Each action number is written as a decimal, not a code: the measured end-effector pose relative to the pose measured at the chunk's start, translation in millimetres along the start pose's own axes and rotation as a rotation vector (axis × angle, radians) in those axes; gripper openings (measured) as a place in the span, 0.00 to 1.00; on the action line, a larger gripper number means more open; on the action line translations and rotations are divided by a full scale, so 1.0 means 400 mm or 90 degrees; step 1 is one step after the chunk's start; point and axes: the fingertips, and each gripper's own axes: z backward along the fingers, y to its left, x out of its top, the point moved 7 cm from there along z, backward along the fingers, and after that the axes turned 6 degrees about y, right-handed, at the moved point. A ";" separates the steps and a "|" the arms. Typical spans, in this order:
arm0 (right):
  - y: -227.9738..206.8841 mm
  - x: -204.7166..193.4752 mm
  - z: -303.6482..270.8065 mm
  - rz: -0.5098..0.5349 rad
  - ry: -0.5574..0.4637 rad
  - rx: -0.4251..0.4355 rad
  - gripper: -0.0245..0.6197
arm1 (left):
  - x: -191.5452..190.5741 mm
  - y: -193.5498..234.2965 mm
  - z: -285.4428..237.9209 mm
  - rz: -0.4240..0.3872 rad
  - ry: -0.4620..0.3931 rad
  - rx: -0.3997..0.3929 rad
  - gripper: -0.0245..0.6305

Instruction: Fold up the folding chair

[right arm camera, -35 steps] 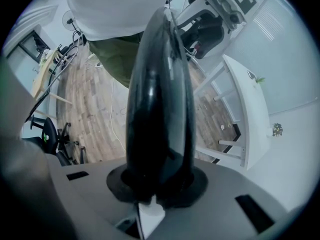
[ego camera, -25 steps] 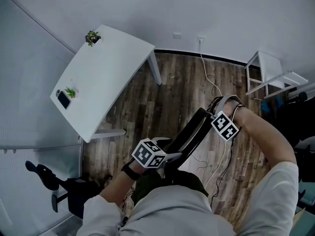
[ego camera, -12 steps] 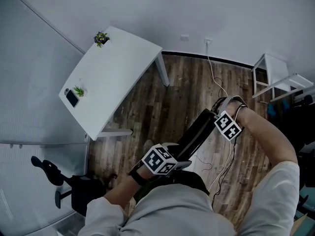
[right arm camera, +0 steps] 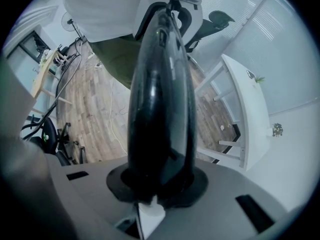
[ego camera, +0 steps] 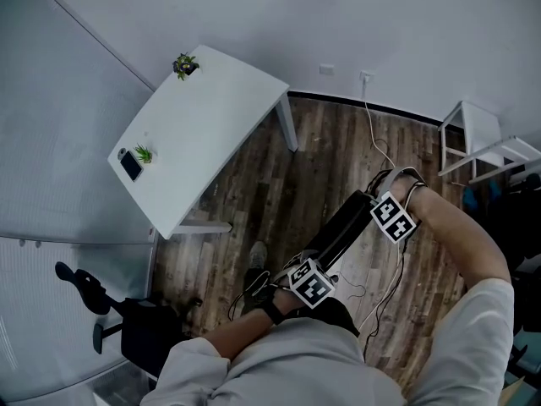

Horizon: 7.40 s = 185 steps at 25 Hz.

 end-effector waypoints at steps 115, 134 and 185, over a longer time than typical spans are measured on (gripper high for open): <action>-1.280 0.095 -0.100 -0.065 0.018 0.034 0.49 | -0.339 1.130 0.446 0.093 -0.083 0.160 0.32; -1.222 -0.020 0.066 -0.377 -0.147 -0.074 0.59 | -0.455 1.098 0.615 0.217 -0.283 0.173 0.55; -0.422 0.327 0.497 -0.853 -0.576 -0.621 0.25 | -0.645 0.307 0.711 0.342 -0.586 0.613 0.15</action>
